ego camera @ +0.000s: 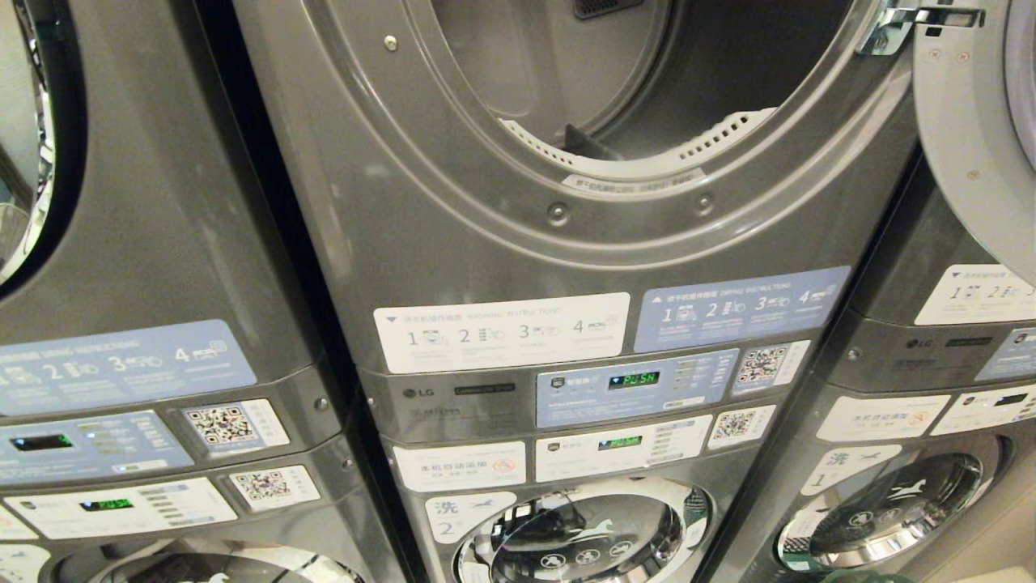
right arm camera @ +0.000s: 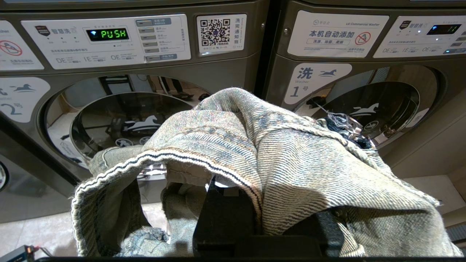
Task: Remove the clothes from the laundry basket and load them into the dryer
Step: Put the clothes in the dryer
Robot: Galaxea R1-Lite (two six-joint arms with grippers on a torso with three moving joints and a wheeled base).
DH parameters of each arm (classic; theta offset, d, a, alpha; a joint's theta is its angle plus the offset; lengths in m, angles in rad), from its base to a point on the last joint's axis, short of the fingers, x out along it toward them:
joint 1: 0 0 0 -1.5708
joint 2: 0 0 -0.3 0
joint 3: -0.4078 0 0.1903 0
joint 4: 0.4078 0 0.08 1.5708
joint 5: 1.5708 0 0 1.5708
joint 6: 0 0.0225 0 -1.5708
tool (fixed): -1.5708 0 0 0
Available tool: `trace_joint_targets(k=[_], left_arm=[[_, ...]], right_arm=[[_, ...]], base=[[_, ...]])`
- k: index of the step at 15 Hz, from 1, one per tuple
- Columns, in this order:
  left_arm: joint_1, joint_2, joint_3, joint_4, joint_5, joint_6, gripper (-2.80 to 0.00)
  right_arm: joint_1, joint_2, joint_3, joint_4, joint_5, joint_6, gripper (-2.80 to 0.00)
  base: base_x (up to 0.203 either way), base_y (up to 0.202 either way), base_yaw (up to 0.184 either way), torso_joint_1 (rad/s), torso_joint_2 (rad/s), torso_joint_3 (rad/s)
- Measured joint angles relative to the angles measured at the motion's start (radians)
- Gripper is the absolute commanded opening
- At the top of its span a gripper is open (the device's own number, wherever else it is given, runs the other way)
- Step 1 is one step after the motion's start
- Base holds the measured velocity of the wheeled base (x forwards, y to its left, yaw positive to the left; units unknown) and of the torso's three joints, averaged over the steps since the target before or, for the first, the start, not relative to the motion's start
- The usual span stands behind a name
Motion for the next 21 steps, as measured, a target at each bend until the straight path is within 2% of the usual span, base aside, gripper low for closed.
trace_joint_targets(k=[5,16,21], left_arm=[[-0.001,0.0,0.0,0.0,0.0,0.0,-2.8],[0.0,0.0,0.0,0.0,0.0,0.0,-2.8],[0.0,0.0,0.0,0.0,0.0,0.0,-2.8]], right_arm=[[0.0,0.0,0.0,0.0,0.0,0.0,-2.8],[0.0,0.0,0.0,0.0,0.0,0.0,-2.8],[0.0,0.0,0.0,0.0,0.004,0.0,-2.8]], base=[[0.0,0.0,0.0,0.0,0.0,0.0],[0.002,-0.007,0.163,0.002,0.0,0.003],[0.001,-0.002,0.037,0.001,0.0,0.001]])
